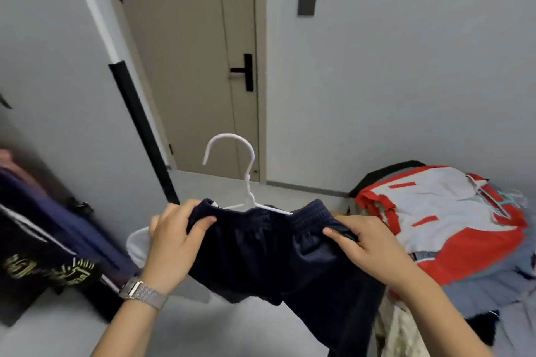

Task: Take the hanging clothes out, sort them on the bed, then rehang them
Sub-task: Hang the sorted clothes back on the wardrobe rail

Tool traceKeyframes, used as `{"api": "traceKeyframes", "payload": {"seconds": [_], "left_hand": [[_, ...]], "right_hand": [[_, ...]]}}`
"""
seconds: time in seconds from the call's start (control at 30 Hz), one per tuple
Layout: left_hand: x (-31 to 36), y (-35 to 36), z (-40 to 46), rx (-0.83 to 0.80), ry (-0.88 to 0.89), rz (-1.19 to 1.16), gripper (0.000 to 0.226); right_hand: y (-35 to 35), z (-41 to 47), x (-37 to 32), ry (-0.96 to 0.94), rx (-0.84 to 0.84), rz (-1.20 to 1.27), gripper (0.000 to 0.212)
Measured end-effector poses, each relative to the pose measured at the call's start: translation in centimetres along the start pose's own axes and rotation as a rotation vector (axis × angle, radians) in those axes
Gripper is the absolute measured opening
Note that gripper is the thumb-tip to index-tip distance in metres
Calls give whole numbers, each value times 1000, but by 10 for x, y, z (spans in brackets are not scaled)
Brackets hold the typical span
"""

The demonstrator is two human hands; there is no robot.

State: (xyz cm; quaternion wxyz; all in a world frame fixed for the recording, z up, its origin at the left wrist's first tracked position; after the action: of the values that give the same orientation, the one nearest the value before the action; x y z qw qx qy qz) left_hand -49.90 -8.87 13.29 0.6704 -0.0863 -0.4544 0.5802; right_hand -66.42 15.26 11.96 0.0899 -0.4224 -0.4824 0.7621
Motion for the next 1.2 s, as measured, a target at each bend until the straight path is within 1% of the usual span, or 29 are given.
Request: {"api": "traceKeyframes", "payload": {"seconds": [0.07,0.13,0.2,0.27,0.33,0.4,0.5,0.6,0.63,0.73,0.77,0.87,0.97,1.1,1.2], "left_hand": [[-29,-31,0,70,-86,87,31],[-52,-52,0,83,-143,168,41],[-73,-67,-1,77,-191,221,42],[-90,-87,-2,106,-235,281,42],[-102,-109,-6,154,-287,368,43],[-116,-132,-12,230,-376,456,46],[-144,-161,-29,345,-536,470,38],[-177,-186,-56,350,-671,459,54],[-190,-194,-66,344,-713,463,55],[-232,-220,-102,351,-847,391,36],[-246,-228,-113,349,-889,356,31],[-297,-256,-136,339,-981,338,30],[-346,-295,-142,369,-987,340,28],[-403,-338,-138,333,-949,344,20],[-437,-358,-136,261,-924,356,19]], "right_hand": [[20,34,-19,-57,-79,30,52],[41,61,-40,-123,-172,56,55],[63,83,-67,-198,-249,90,55],[86,102,-97,-253,-337,156,54],[111,120,-123,-228,-451,265,54],[142,140,-143,-138,-579,391,51],[192,158,-184,-88,-747,526,51],[240,167,-235,-99,-847,594,53],[257,170,-252,-104,-885,606,55],[314,174,-305,-117,-1012,635,64],[333,175,-323,-109,-1036,630,63],[390,182,-375,-79,-1077,650,47],[445,195,-427,-23,-1071,672,47],[493,221,-501,24,-977,707,31],[517,231,-549,40,-904,748,28]]}}
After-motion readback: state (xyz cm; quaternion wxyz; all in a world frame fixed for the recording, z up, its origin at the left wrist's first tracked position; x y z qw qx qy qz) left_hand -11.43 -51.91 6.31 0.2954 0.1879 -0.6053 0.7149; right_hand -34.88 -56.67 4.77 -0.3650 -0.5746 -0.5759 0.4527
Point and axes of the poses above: each hand's wrist, its own z-axis towards the middle knuckle, its own y-axis out of the palm, x = y × z, the point moved 9 cm from there along z, towards the middle knuckle, and after that the axes turned 9 degrees about y, right-handed, at the moved point
